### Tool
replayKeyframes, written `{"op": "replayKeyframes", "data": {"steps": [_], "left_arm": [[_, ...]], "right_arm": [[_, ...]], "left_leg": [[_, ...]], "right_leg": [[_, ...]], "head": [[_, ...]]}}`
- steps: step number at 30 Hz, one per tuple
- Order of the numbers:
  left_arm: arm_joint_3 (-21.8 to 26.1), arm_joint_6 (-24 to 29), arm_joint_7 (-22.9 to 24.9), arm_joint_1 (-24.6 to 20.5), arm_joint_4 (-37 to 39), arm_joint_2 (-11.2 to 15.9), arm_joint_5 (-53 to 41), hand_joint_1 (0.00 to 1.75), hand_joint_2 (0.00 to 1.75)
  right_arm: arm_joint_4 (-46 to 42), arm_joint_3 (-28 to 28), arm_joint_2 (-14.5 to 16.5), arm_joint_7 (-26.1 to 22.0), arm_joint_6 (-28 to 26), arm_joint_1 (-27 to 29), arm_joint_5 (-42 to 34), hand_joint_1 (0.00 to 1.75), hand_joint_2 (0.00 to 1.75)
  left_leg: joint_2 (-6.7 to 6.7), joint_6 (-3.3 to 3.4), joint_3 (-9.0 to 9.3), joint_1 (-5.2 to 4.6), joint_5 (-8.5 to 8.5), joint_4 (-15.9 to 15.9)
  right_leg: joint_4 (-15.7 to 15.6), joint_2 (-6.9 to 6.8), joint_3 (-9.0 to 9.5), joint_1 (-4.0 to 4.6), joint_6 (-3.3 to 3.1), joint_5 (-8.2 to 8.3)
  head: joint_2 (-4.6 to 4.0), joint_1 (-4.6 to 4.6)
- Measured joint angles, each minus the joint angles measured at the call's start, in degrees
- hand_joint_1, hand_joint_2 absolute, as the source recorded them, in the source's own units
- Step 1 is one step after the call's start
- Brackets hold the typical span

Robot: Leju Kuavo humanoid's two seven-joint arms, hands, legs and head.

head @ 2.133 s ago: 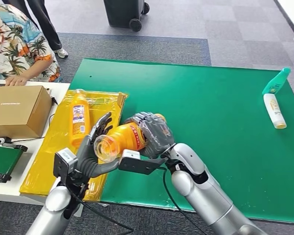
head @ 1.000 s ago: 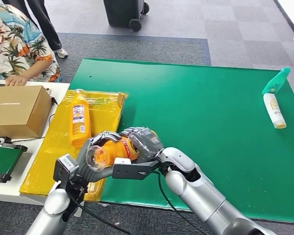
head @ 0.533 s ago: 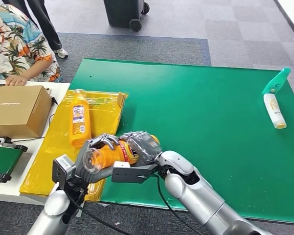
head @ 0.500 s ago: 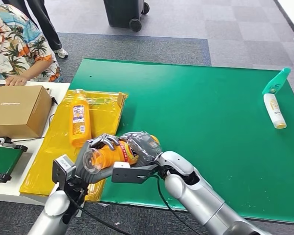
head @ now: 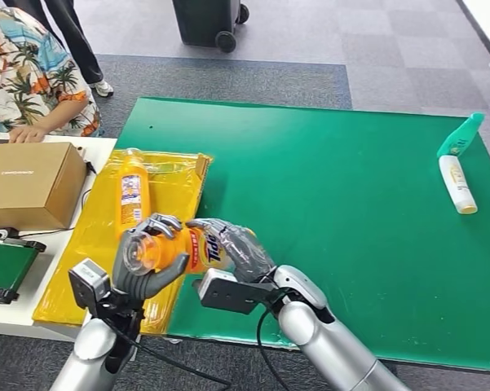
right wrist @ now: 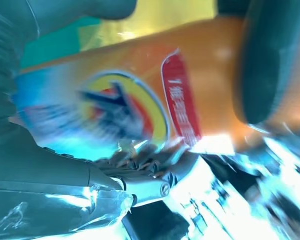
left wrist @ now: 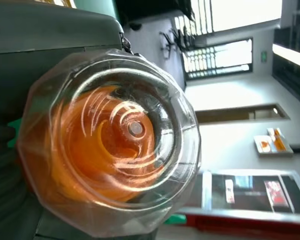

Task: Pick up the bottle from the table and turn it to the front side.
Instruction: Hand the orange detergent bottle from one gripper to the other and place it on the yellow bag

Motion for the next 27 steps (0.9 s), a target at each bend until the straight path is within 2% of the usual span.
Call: {"op": "replayKeyframes", "data": {"steps": [8, 19, 23, 27], "left_arm": [[2.18, 4.42, -1.33, -0.02, -1.18, -0.22, 0.14, 1.75, 1.75], [3.52, 8.27, -2.52, -1.30, -4.27, 0.22, -1.90, 1.75, 1.75], [3.57, 9.51, -1.49, -2.57, -5.65, 1.61, -6.01, 1.75, 1.75], [4.16, 9.44, 2.29, -4.47, -6.90, 4.49, -12.10, 1.75, 1.75]], "right_arm": [[-5.53, -2.03, 0.08, -1.18, -3.36, 3.71, -1.57, 0.00, 1.75], [-7.63, -3.43, 0.10, -1.89, -7.12, 6.26, -2.40, 0.00, 1.75], [-8.28, -4.03, 0.10, -2.09, -8.14, 7.05, -1.89, 0.00, 1.75], [-9.52, -4.86, 0.10, -2.18, -8.72, 8.28, -1.17, 0.00, 1.75]], "left_leg": [[0.01, -0.01, -0.01, 0.02, 0.00, 0.00], [0.01, -0.01, 0.00, 0.02, 0.00, 0.00], [0.01, -0.01, 0.00, 0.02, 0.00, 0.00], [0.01, -0.01, 0.00, 0.03, 0.01, 0.00]], "right_leg": [[0.00, 0.01, 0.00, 0.02, -0.01, 0.00], [0.00, 0.00, 0.00, 0.03, -0.01, 0.00], [0.00, 0.00, 0.00, 0.03, -0.01, 0.00], [0.00, 0.01, 0.00, 0.03, -0.01, 0.00]], "head": [[0.01, -0.01], [0.00, -0.01], [0.01, 0.01], [0.01, 0.00]]}}
